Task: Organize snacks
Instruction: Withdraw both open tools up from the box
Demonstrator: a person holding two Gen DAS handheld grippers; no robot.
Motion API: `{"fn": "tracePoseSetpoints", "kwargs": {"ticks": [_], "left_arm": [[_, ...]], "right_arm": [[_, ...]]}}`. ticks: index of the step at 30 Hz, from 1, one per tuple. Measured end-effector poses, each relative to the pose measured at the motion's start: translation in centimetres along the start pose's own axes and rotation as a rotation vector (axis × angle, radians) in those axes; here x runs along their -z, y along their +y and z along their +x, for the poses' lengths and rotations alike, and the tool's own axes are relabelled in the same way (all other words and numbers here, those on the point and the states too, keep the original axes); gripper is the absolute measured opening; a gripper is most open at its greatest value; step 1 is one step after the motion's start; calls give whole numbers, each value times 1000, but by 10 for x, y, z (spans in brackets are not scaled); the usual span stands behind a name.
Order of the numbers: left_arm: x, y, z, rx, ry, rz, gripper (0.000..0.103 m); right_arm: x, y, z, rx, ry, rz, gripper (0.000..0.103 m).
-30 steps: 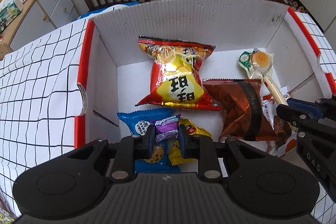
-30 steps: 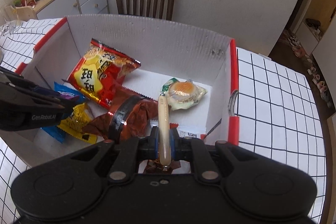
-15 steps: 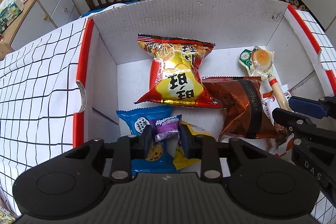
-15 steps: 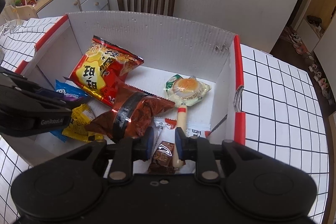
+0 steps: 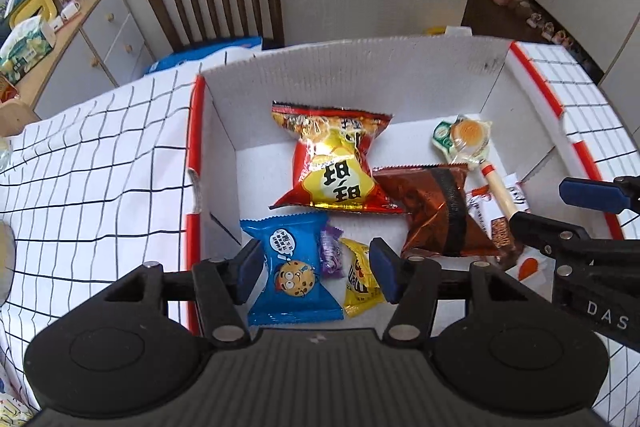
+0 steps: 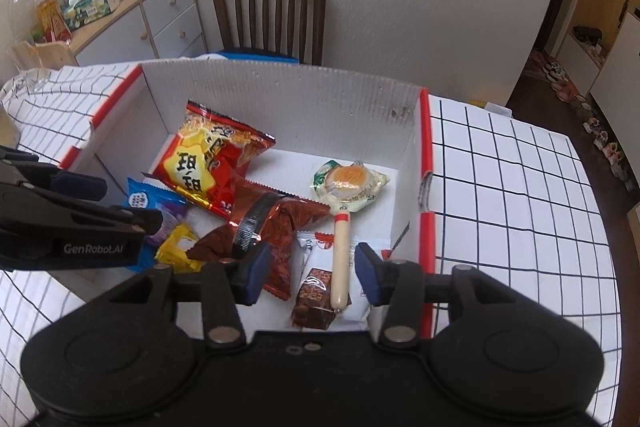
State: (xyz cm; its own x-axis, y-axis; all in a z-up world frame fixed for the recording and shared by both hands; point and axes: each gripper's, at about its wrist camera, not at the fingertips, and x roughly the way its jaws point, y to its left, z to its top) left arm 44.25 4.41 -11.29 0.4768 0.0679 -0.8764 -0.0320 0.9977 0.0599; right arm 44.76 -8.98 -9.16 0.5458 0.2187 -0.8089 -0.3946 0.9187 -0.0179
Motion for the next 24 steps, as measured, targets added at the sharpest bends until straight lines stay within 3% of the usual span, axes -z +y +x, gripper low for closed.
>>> {"fn": "tracePoseSetpoints", "kwargs": {"ticks": [7, 24], "left_arm": [[6, 3, -33, 27, -51, -10, 57], [38, 19, -110, 83, -170, -7, 57]], "right_arm": [[2, 5, -27, -2, -44, 24, 60], [19, 30, -97, -21, -157, 43, 72]]}}
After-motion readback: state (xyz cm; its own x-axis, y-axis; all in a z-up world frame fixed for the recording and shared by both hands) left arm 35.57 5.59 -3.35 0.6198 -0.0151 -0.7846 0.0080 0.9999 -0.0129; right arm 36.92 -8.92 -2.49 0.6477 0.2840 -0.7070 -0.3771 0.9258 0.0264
